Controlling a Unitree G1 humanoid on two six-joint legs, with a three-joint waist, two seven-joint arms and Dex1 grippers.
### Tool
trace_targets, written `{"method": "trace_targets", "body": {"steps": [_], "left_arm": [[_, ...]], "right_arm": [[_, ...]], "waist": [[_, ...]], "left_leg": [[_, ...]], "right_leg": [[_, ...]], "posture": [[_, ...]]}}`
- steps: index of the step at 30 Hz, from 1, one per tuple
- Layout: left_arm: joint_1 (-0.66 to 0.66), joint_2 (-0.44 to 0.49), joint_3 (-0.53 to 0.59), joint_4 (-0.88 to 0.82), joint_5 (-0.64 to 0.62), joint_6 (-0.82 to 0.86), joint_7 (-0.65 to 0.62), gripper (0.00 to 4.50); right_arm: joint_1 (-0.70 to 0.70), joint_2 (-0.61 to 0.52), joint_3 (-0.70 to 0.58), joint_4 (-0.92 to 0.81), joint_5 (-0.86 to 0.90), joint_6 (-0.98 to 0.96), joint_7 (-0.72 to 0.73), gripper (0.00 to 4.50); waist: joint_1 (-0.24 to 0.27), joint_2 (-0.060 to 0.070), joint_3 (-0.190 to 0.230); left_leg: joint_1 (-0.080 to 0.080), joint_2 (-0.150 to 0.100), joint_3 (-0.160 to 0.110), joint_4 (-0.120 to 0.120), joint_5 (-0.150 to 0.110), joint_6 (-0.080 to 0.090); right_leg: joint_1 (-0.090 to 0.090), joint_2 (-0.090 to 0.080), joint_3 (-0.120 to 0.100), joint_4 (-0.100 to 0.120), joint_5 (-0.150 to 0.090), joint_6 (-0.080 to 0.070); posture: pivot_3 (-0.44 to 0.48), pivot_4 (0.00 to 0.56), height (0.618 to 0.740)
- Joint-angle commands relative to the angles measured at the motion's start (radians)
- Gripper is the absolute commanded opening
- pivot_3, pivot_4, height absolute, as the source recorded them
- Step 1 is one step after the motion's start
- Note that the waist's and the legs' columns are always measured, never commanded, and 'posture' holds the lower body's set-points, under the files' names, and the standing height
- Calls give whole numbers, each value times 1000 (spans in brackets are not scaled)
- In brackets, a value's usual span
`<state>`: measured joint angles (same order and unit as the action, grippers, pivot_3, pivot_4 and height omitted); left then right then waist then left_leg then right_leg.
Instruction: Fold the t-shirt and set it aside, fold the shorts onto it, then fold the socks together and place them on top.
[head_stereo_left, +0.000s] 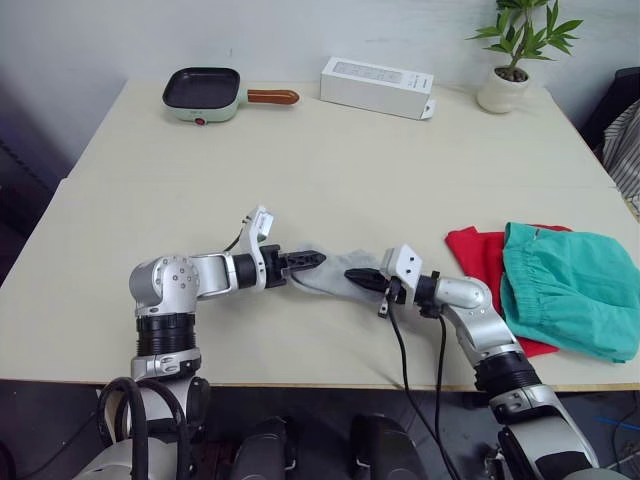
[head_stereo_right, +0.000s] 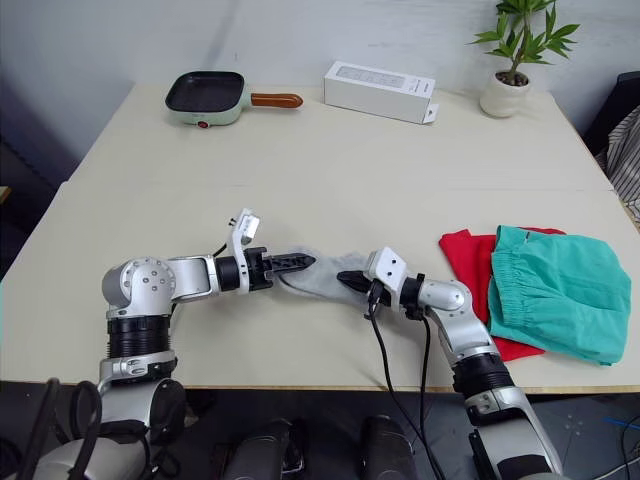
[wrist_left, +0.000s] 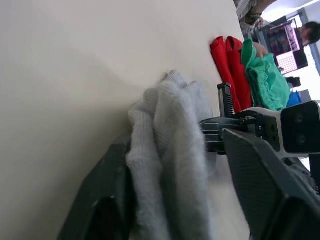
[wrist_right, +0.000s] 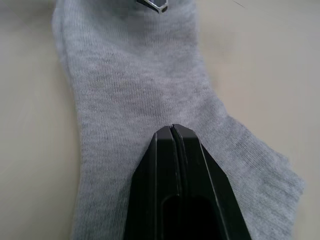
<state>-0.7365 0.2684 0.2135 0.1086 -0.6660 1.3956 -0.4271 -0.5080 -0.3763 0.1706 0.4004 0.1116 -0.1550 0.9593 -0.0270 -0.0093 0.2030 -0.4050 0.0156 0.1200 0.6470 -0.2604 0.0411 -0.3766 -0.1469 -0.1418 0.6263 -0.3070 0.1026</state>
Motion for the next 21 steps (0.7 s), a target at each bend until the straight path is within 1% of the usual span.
{"method": "trace_targets", "body": {"steps": [1, 3, 5, 6, 7, 11, 15, 16, 18, 19, 20, 21], "left_arm": [[-69, 33, -79, -28, 0, -35, -65, 1278], [-109, 37, -121, -16, -3, -46, -95, 658], [-148, 19, -157, 4, 2, -75, -120, 54], [-162, 7, -179, 17, 10, -100, -133, 22], [-175, -3, -202, 33, 20, -123, -144, 22], [-183, -28, -362, 96, 115, -285, -227, 22], [-168, -98, -367, 204, 158, -421, -244, 22], [-158, -106, -376, 224, 177, -458, -248, 22], [-117, -101, -428, 246, 234, -569, -298, 22], [-103, -97, -440, 256, 247, -593, -318, 22], [-85, -75, -473, 243, 265, -621, -366, 620], [-74, -62, -493, 235, 276, -638, -399, 836]], "right_arm": [[9, 0, 18, 10, -27, 11, -7, 0], [12, 0, 17, 8, -27, 18, -12, 0], [14, 0, 14, 6, -28, 23, -20, 0], [17, -1, 13, 3, -29, 25, -26, 0], [18, -2, 12, 1, -33, 28, -35, 0], [38, -2, -3, -38, -34, 61, -82, 0], [80, -14, -15, -121, -25, 118, -118, 0], [94, -17, -17, -148, -21, 135, -124, 0], [133, -28, -30, -226, -9, 184, -140, 0], [149, -32, -35, -258, -7, 207, -147, 0], [166, -40, -39, -291, -7, 232, -155, 0], [177, -46, -41, -313, -8, 250, -162, 0]], "waist": [[0, 0, 0], [0, 0, 0], [1, 0, 0], [1, 0, 0], [1, 0, 0], [1, 0, 0], [3, 0, 0], [4, 0, 0], [5, 0, 0], [7, 0, 0], [7, 0, 0], [8, 0, 0]], "left_leg": [[0, 0, 0, 0, 0, -1], [0, 0, 0, 0, -1, -2], [0, 0, 0, 0, -2, -3], [0, 0, 0, 0, -1, -3], [0, 0, 0, 0, -1, -2], [0, 0, 1, 0, 0, 0], [0, 0, 1, 0, 0, 0], [0, 0, 1, 0, 0, 0], [0, 0, 1, 0, 0, 0], [0, 0, 1, 0, 0, 0], [0, 0, 1, 0, 0, 0], [0, 0, 1, 0, 0, 0]], "right_leg": [[0, 0, 0, 0, 0, 0], [0, 0, 0, 0, 0, 0], [0, 0, 1, 0, 0, 0], [0, 0, 1, 0, 0, 0], [0, 0, 1, 0, 0, 0], [0, 0, 1, -1, 0, 0], [0, 0, 1, -1, 0, 0], [0, -1, 1, -1, 0, 0], [0, -1, 1, -2, 0, 0], [0, -1, 1, -2, 0, 0], [0, -1, 1, -2, 0, 0], [0, -1, 1, -3, 0, 0]], "posture": [[0, 150, 740], [0, 150, 740], [0, 150, 740], [0, 150, 740], [0, 150, 740], [0, 150, 740], [0, 150, 740], [0, 150, 740], [0, 150, 740], [0, 150, 740], [0, 150, 740], [0, 150, 740]]}}
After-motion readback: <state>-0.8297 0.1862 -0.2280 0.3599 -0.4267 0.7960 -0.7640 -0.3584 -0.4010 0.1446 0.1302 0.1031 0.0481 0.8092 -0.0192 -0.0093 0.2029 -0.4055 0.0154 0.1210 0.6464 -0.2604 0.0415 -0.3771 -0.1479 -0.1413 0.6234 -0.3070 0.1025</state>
